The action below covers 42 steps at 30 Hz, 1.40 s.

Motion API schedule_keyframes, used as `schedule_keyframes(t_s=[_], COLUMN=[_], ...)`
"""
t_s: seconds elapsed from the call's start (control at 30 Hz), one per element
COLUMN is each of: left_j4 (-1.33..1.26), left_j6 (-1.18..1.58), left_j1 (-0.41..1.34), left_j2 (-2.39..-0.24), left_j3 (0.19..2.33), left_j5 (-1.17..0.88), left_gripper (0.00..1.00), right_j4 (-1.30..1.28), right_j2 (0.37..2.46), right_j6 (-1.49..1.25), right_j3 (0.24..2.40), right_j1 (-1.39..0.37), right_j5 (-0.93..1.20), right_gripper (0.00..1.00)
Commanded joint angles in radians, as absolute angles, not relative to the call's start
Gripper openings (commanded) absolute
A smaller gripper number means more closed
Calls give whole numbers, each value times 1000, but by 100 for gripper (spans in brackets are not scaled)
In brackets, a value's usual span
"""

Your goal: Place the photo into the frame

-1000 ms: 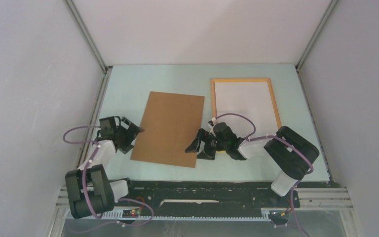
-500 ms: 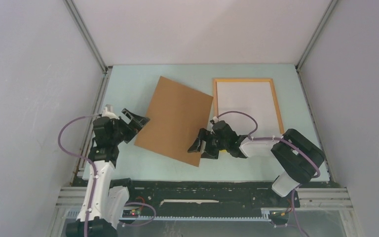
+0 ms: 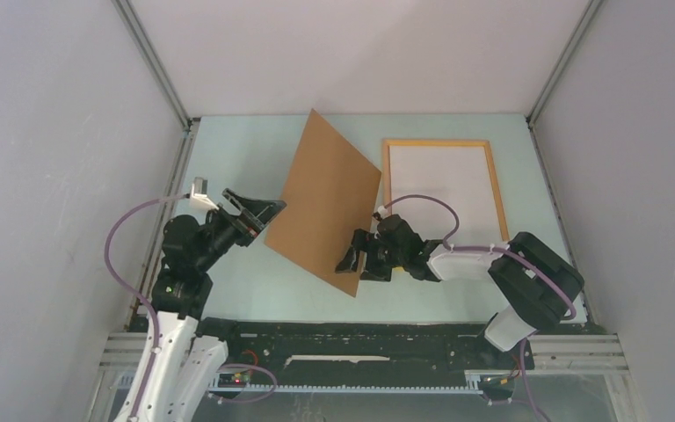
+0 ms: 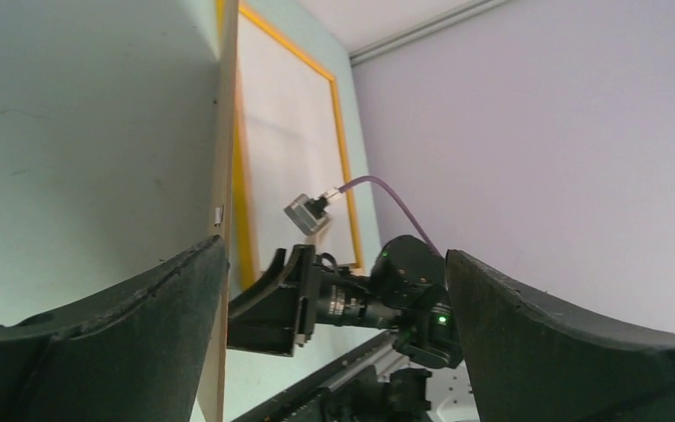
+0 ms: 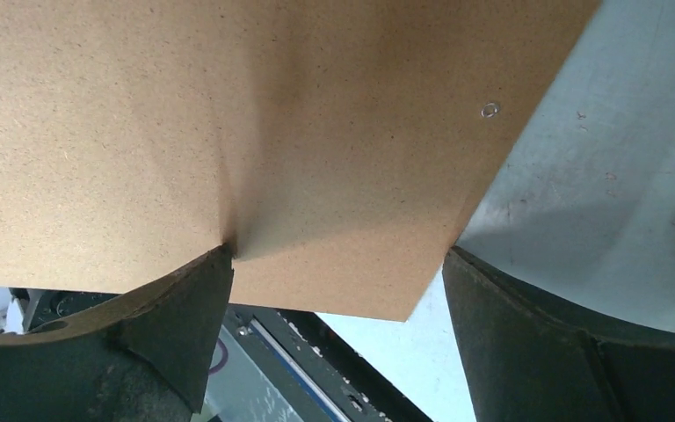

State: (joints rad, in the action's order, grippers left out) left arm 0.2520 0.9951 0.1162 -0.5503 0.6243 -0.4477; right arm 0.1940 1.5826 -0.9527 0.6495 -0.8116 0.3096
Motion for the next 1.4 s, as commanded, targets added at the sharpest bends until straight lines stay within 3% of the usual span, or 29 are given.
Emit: schedule_keyframes(t_s=[0.0,0.6,1.03,1.37], left_j4=[275,146,115,30], left_j6=[1161,1237,1154,1156], left_j1=[215,495,569,633], left_j2=[-569,-676,-761,-879], left_j3=[605,670,780,845], left_j5=[-561,-419,-376,-373], left_gripper=[99,99,100,100], right_j4=[178,-76,-59,-182], right_j2=[1547,1309,1097,959], right_j6=[-880,-567,-674,-589], right_j3=[676,676,724,746], right_j1=[-834,-918,-786,-814], right_j5=[260,46,307,210], right_gripper=[97,100,100,100])
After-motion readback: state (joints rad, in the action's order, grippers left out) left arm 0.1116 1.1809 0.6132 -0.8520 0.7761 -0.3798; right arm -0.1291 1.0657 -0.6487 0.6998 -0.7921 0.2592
